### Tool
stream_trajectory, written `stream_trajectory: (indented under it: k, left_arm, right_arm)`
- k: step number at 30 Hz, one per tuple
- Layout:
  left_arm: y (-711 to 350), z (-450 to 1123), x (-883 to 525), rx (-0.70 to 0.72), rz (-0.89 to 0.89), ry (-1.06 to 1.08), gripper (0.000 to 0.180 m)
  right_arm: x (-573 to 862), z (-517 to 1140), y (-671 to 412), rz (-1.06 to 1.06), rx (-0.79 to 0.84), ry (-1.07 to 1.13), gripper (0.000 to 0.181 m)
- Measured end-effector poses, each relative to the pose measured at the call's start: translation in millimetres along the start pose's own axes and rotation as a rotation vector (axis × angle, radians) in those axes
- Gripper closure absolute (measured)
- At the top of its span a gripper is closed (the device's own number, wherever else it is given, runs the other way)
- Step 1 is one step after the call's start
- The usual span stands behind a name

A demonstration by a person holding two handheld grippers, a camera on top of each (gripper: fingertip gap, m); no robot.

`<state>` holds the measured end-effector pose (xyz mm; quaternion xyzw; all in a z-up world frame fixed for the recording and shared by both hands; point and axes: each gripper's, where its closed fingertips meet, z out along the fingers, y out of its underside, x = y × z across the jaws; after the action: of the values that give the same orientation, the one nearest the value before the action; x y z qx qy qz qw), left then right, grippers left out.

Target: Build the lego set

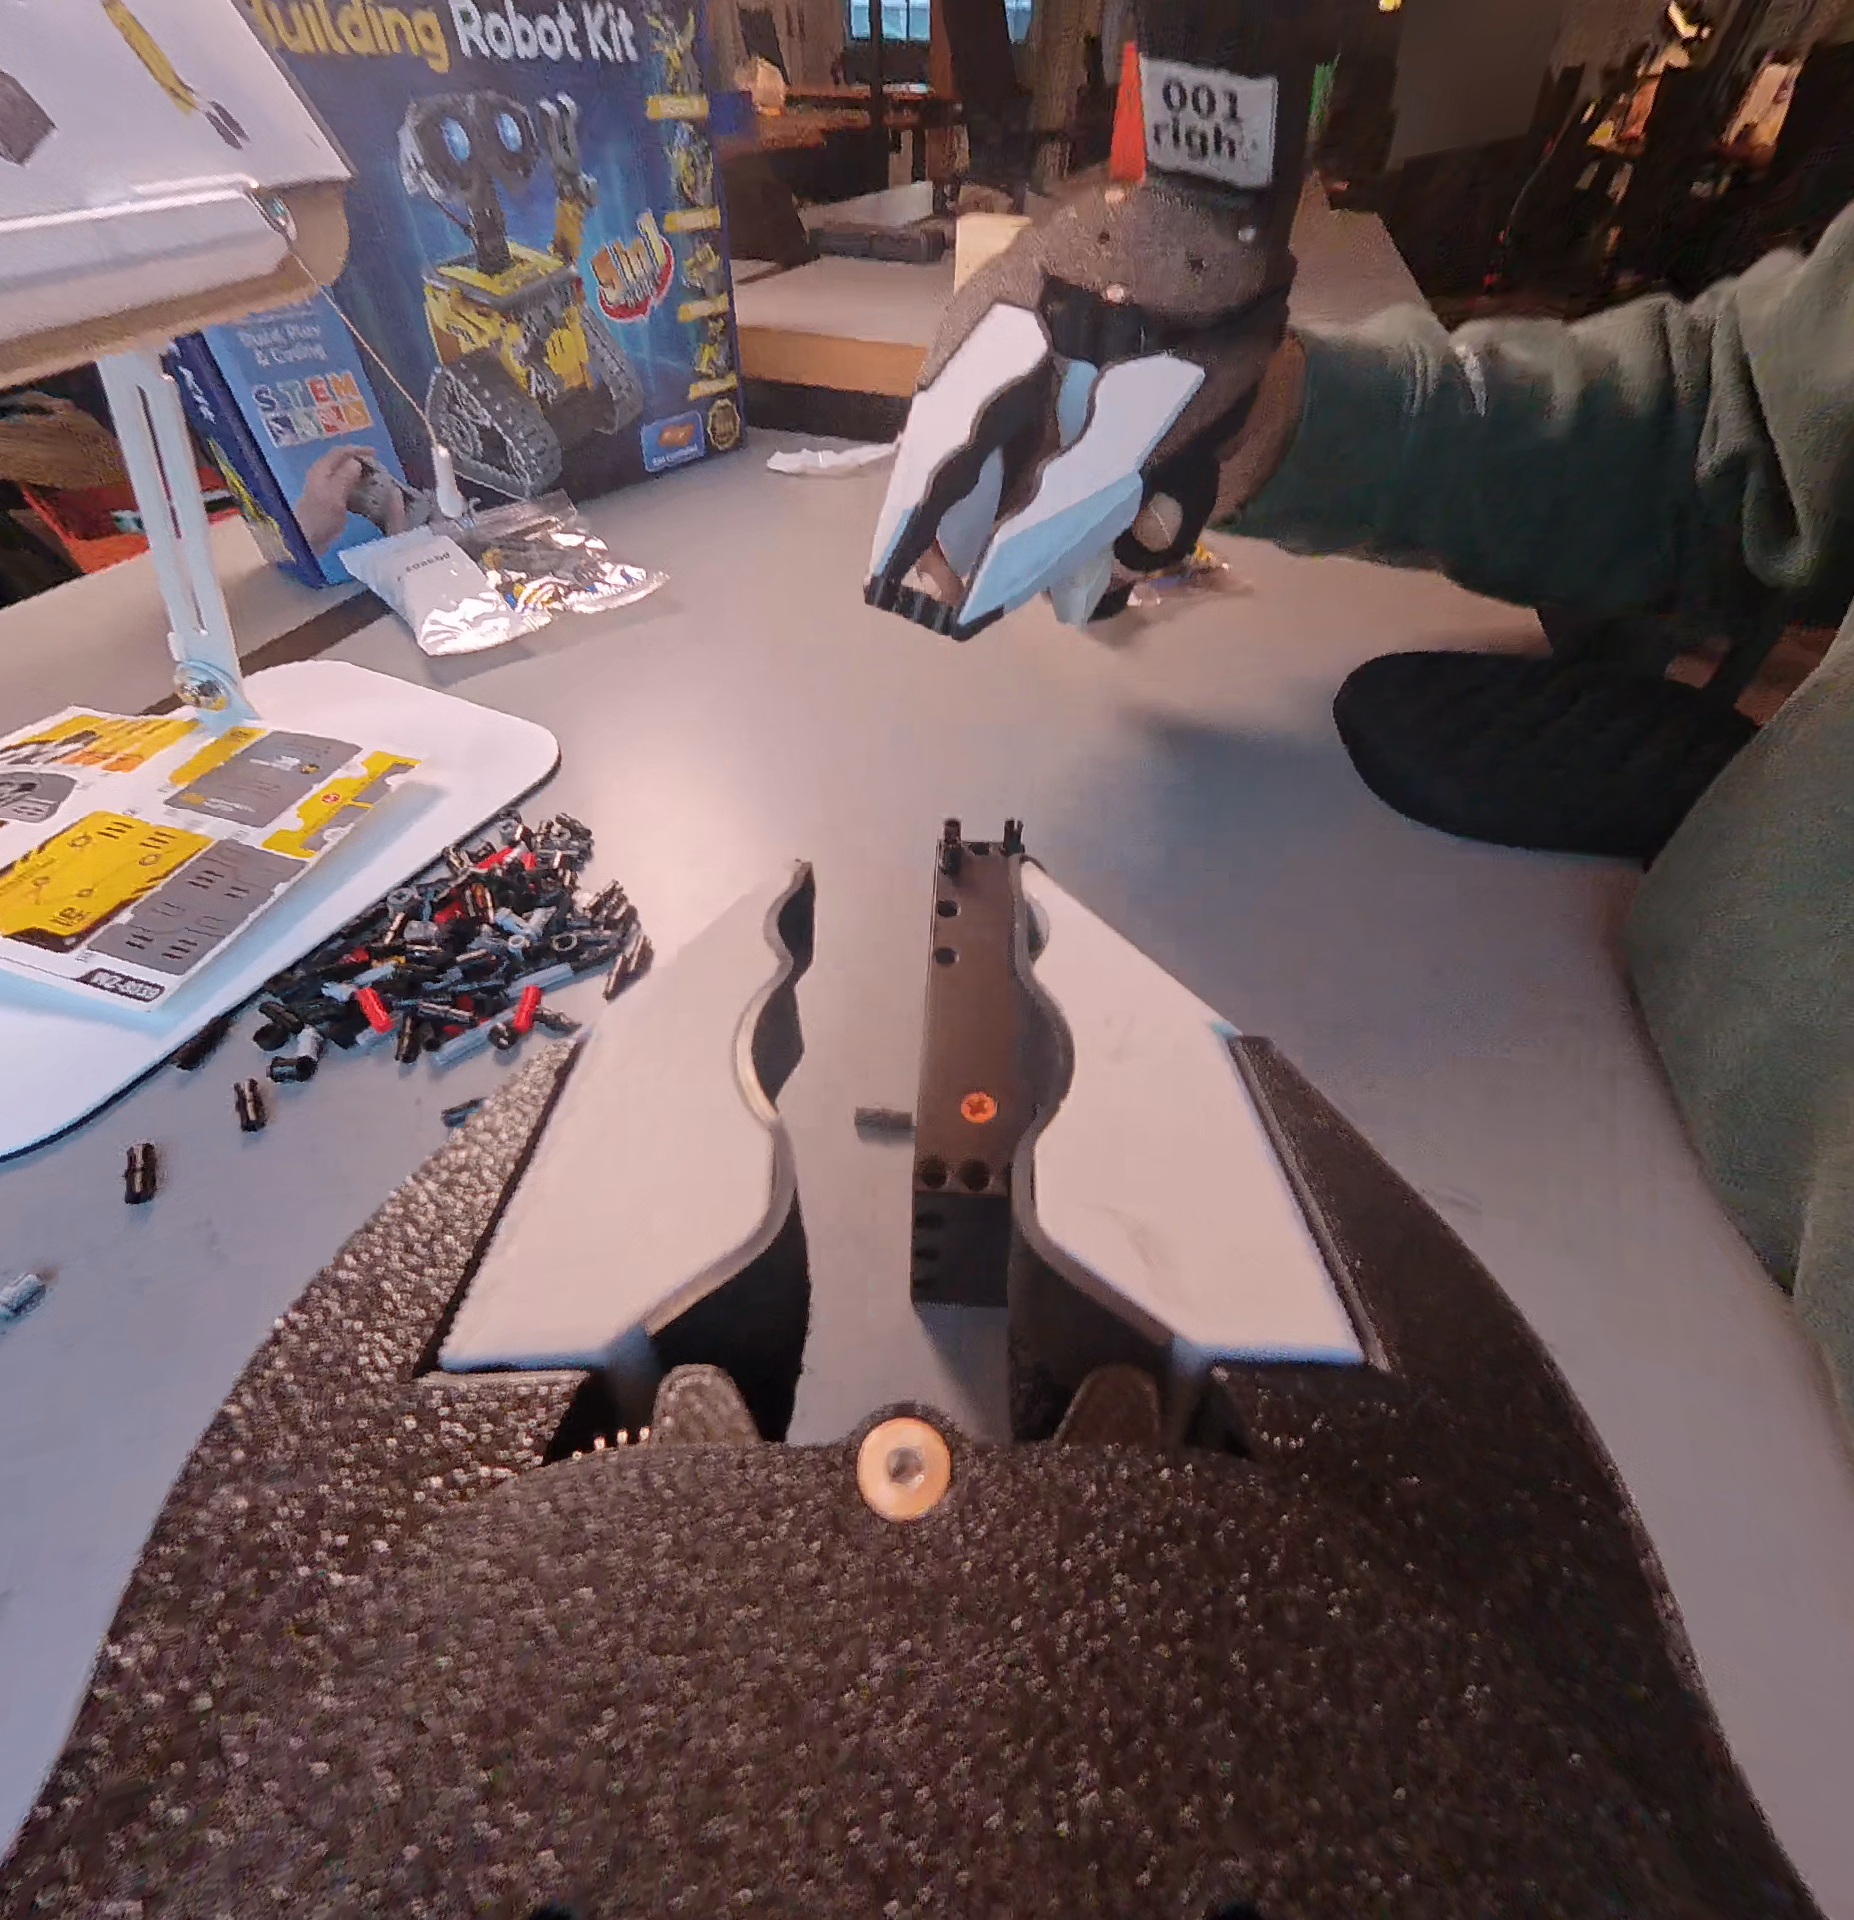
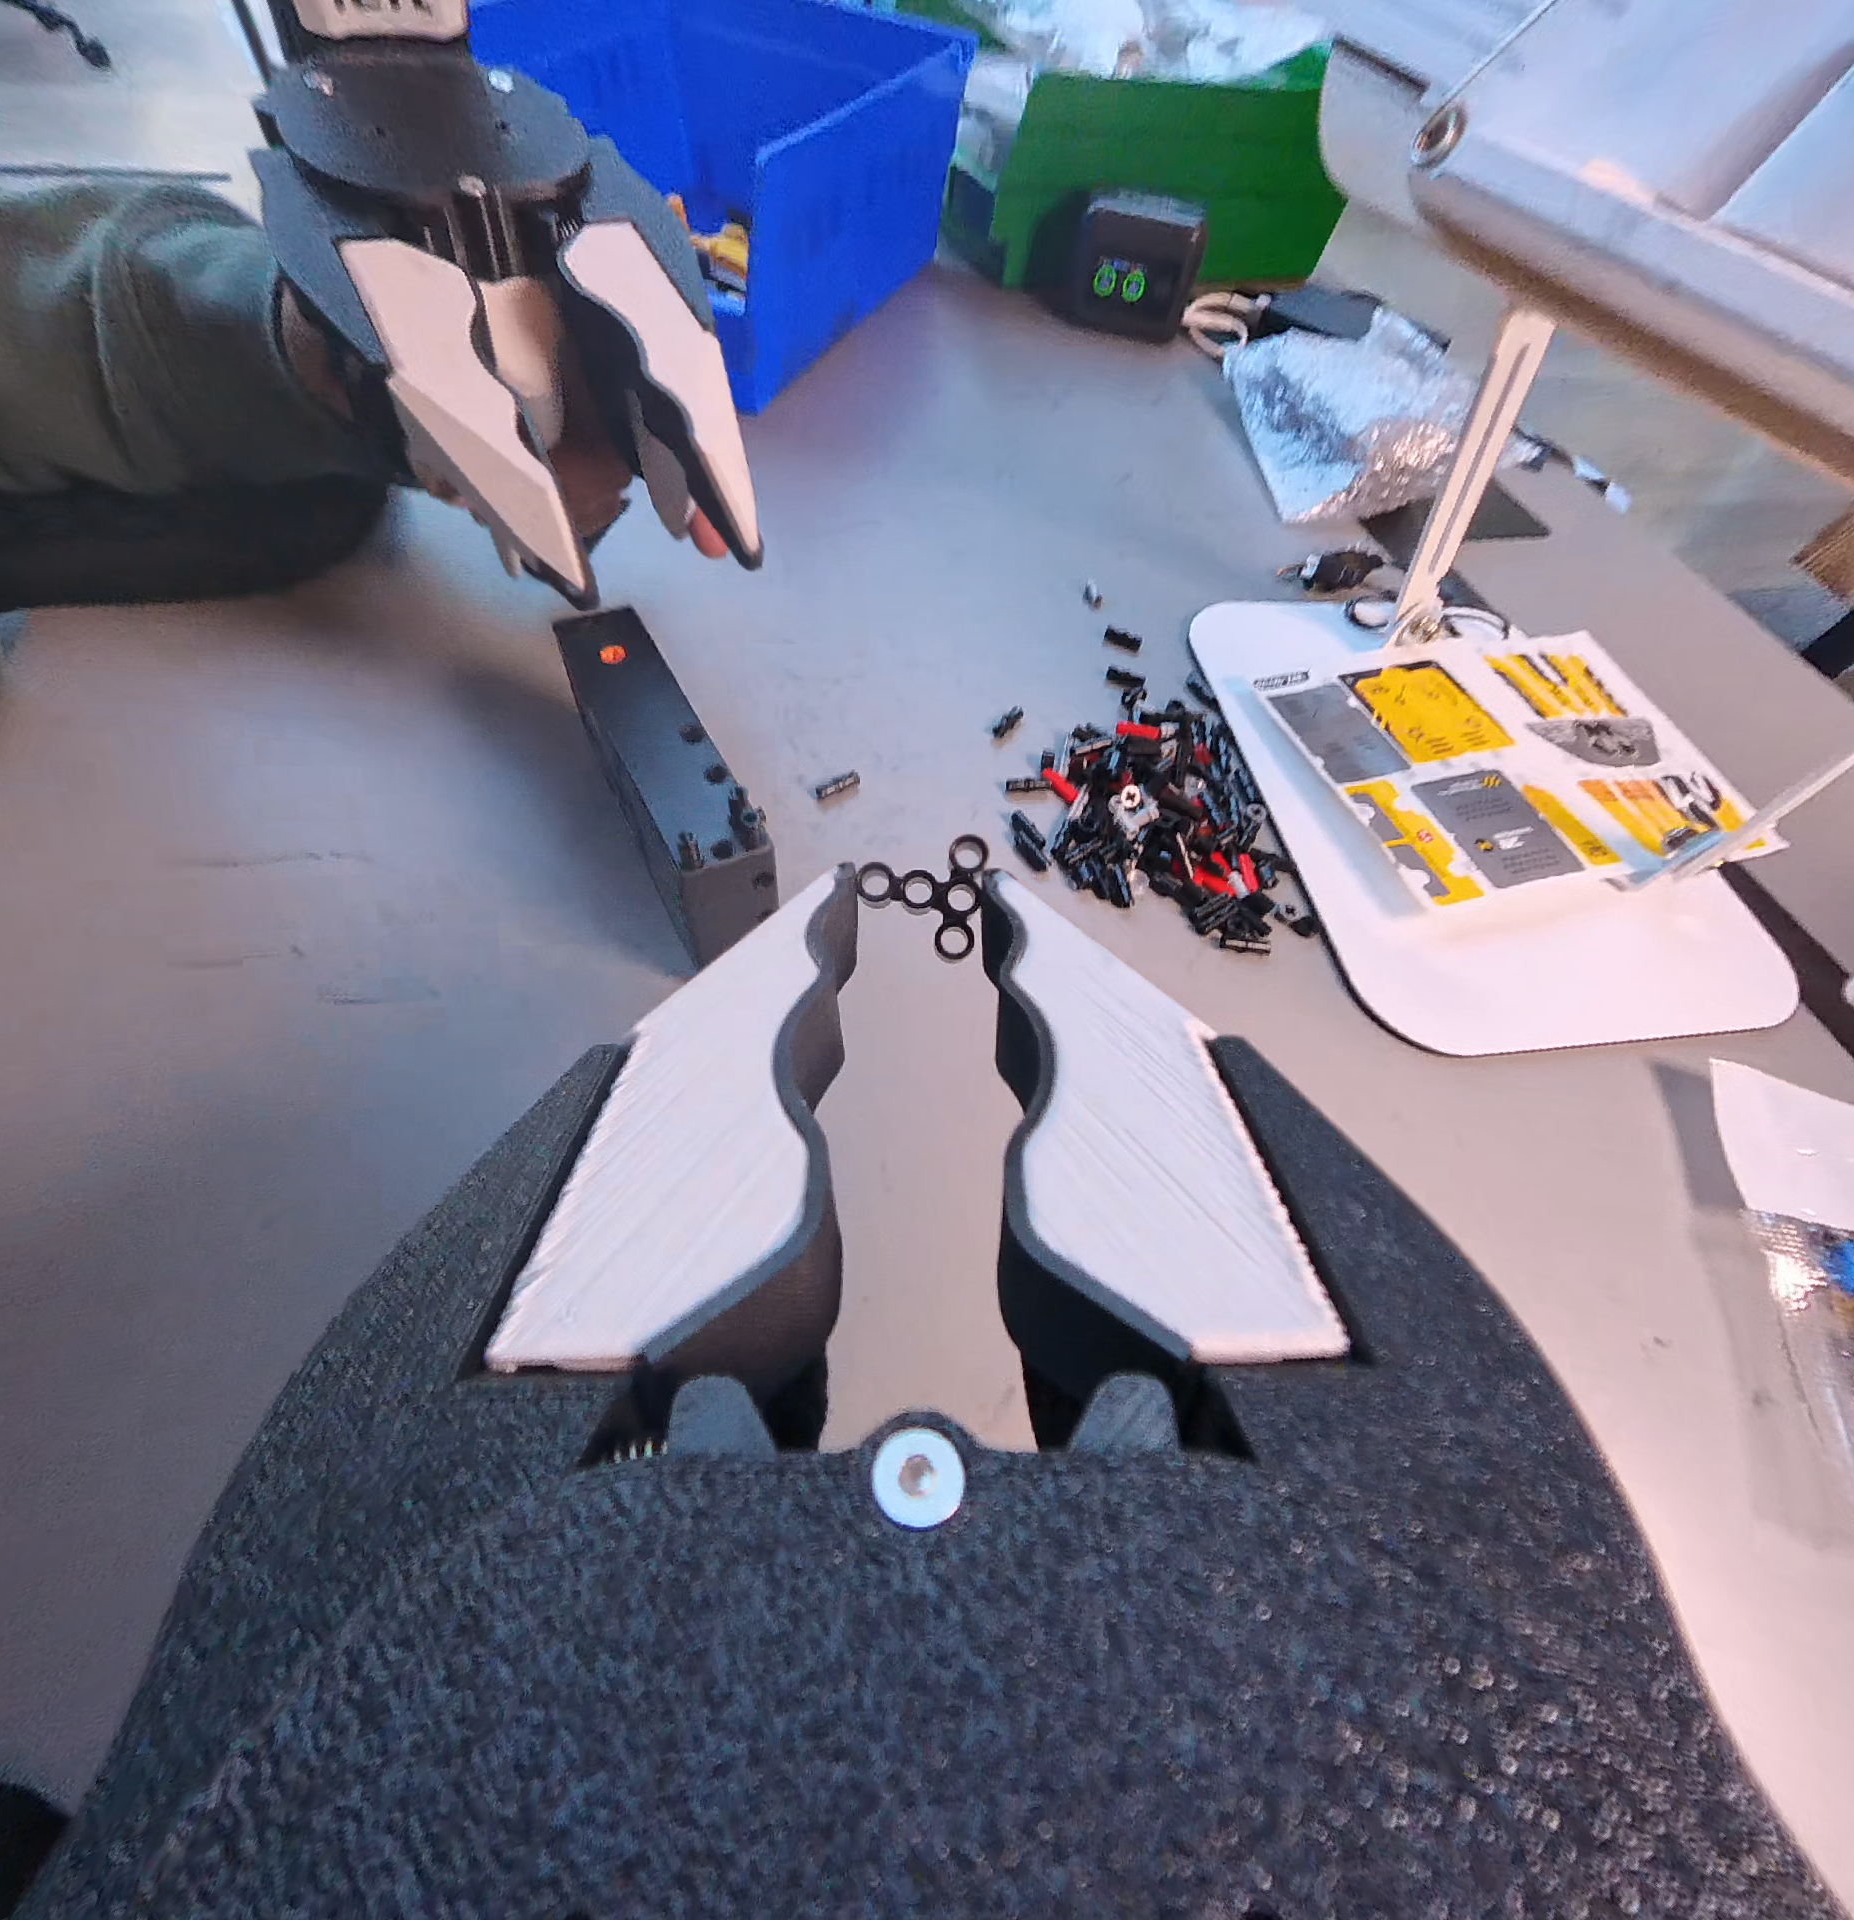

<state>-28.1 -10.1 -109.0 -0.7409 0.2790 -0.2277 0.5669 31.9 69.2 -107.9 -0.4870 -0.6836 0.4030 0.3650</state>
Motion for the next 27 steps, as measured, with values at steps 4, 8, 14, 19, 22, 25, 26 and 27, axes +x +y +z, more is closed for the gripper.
stream_trajectory:
  k: [4, 8, 14, 19, 22, 25, 26, 27]
  left_arm:
    - [-24.9, 2.3, -6.3, 0.082, -0.073, -0.014, 0.145]
    - [-48.1, 11.6, -9.6, 0.146, -0.072, -0.041, 0.145]
    - [-60.3, 28.5, -5.2, 0.136, 0.098, -0.117, 0.148]
    - [-61.0, 32.8, -6.4, 0.133, 0.174, -0.175, 0.155]
    - [-63.4, 31.1, -10.6, 0.137, 0.2, -0.219, 0.161]
    - [-63.4, 28.2, -16.6, 0.14, 0.202, -0.259, 0.167]
    - [-62.8, 27.6, -17.3, 0.14, 0.201, -0.263, 0.167]
    - [-62.0, 27.2, -17.6, 0.14, 0.199, -0.263, 0.167]
  right_arm:
    - [1.1, 3.5, -28.4, 0.027, 0.13, 0.054, 0.159]
    - [2.8, 13.6, -59.4, 0.128, 0.252, 0.082, 0.159]
    - [-7.7, 27.5, -80.1, 0.248, 0.355, 0.036, 0.159]
    - [-12.1, 31.9, -80.4, 0.358, 0.386, 0.001, 0.159]
    - [-11.3, 32.3, -82.6, 0.433, 0.416, -0.027, 0.159]
    - [-11.0, 35.0, -81.0, 0.434, 0.417, -0.018, 0.159]
    - [-11.7, 36.1, -80.4, 0.432, 0.416, -0.015, 0.159]
    - [-11.9, 36.7, -80.0, 0.438, 0.418, -0.016, 0.159]
